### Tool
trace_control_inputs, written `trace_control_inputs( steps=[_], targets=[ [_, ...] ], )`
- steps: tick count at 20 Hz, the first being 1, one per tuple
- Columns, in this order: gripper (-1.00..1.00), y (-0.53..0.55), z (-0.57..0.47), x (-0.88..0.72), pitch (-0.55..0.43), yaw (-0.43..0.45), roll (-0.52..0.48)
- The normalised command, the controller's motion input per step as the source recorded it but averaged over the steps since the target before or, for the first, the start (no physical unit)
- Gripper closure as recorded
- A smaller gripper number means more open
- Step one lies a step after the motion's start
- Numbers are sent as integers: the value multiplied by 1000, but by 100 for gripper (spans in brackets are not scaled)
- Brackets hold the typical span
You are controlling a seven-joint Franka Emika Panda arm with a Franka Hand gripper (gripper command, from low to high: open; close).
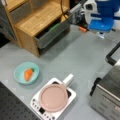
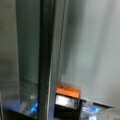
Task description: Open the microwave oven door. Pull out the microwave oven tray. Pick up the bowl. Place the bowl on the microwave tray.
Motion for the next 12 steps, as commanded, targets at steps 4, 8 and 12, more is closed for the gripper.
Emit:
trace_control_inputs(
  steps=[4, 8, 12],
  targets=[
    [-100, 263, -109, -249, -75, -216, 136],
    [-100, 304, -107, -237, -90, -235, 102],
    [-100, 331, -81, -215, -107, -234, 80]
  ],
)
